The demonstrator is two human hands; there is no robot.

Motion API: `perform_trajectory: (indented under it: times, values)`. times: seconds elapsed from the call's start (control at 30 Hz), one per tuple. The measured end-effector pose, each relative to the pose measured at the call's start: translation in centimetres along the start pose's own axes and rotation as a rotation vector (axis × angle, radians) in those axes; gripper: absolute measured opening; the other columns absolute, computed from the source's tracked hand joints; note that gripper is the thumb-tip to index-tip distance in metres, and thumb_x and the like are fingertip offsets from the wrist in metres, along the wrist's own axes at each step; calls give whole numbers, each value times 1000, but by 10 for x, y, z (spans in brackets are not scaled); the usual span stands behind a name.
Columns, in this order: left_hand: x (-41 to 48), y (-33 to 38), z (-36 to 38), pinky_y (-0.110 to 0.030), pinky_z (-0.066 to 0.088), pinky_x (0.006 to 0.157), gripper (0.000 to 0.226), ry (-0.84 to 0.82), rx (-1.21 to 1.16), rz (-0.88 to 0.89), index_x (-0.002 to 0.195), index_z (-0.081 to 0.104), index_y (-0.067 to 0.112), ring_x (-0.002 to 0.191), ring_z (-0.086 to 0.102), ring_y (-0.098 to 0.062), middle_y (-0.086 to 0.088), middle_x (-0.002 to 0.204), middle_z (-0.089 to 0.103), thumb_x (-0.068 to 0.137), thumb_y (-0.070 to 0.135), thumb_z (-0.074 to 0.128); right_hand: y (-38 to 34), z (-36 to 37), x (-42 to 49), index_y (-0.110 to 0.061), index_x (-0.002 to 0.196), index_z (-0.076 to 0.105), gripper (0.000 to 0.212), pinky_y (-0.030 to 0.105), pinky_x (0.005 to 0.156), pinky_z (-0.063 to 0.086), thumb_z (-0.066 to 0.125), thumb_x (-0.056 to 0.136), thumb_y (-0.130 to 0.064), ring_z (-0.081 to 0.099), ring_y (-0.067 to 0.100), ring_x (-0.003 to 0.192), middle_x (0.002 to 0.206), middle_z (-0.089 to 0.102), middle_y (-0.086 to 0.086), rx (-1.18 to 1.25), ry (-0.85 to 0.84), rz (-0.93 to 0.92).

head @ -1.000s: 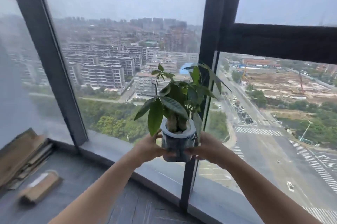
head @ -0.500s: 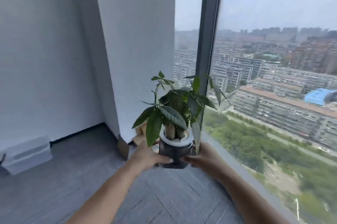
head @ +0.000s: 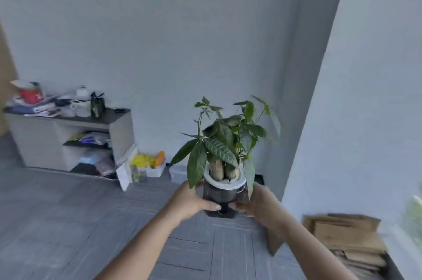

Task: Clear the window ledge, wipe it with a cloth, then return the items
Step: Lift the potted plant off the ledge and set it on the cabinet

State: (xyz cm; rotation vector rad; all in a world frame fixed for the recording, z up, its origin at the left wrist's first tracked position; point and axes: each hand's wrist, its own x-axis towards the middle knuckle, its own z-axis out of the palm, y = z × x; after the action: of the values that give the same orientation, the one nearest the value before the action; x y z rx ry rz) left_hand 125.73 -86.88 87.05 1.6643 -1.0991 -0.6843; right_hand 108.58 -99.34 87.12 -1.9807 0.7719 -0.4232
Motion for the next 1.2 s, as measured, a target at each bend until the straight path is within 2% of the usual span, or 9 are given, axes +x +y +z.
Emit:
perform_trajectory:
  times: [0.1, 0.4, 0.5, 0.67, 0.8, 0.93, 1.03, 1.1, 1.2]
  values:
    - [37, -25, -42, -21, 34, 97, 71, 124, -12, -71, 117, 47, 36, 115, 45, -1, 20, 121, 50, 62, 21, 89, -10, 25, 85, -45, 98, 63, 41, 37, 89, 55, 85, 69, -28, 62, 0, 86, 94, 71, -21, -3, -110, -39]
    - [174, -125, -193, -34, 40, 106, 93, 423, -10, -234, 133, 48, 29, 123, 50, -9, 13, 130, 56, 50, 30, 91, -49, 140, 338, -44, 113, 58, 48, 37, 99, 52, 81, 76, -23, 63, 6, 109, 110, 67, -25, 37, -376, -193]
    - [228, -141, -247, -26, 38, 96, 79, 487, -30, -238, 125, 49, 32, 118, 50, -8, 14, 123, 56, 59, 19, 90, -67, 169, 427, -38, 123, 58, 53, 37, 101, 49, 81, 76, -24, 60, 6, 116, 119, 67, -18, 47, -423, -213]
    - [320, -160, -326, -18, 41, 81, 59, 573, -34, -244, 91, 47, 48, 96, 54, 1, 32, 95, 52, 63, 16, 89, -101, 204, 565, -33, 123, 63, 52, 17, 88, 44, 81, 76, -19, 58, 0, 110, 116, 68, -20, 112, -485, -265]
    - [402, -187, -383, -1, 42, 64, 59, 606, -53, -247, 89, 51, 45, 83, 56, 15, 34, 83, 61, 66, 3, 85, -112, 235, 681, -31, 123, 64, 54, 14, 79, 51, 81, 75, -13, 61, 3, 113, 118, 70, -14, 163, -549, -247]
    - [494, -225, -440, 0, 46, 59, 57, 623, -91, -249, 89, 54, 36, 71, 61, 23, 45, 69, 62, 68, -12, 78, -125, 263, 800, -35, 107, 68, 46, 8, 72, 49, 77, 77, -1, 67, -8, 94, 98, 74, -24, 174, -618, -262]
    - [564, -259, -488, -6, 49, 67, 50, 669, -88, -302, 87, 60, 37, 80, 65, 12, 34, 77, 70, 64, 0, 86, -135, 287, 894, -31, 111, 70, 48, 17, 82, 52, 81, 69, -10, 66, 7, 109, 111, 74, -10, 151, -656, -306]
    - [611, -283, -523, -28, 57, 84, 43, 710, -71, -357, 88, 67, 30, 93, 69, -7, 12, 92, 76, 54, 20, 92, -147, 302, 956, -34, 111, 71, 53, 31, 90, 54, 84, 61, -21, 66, 13, 113, 113, 74, -8, 132, -681, -328]
    - [679, -313, -581, -44, 55, 93, 73, 757, -42, -410, 105, 65, 27, 99, 70, -17, 3, 103, 74, 38, 36, 91, -171, 326, 1045, -37, 108, 71, 50, 31, 88, 55, 85, 65, -17, 73, 13, 95, 106, 74, -14, 67, -675, -320]
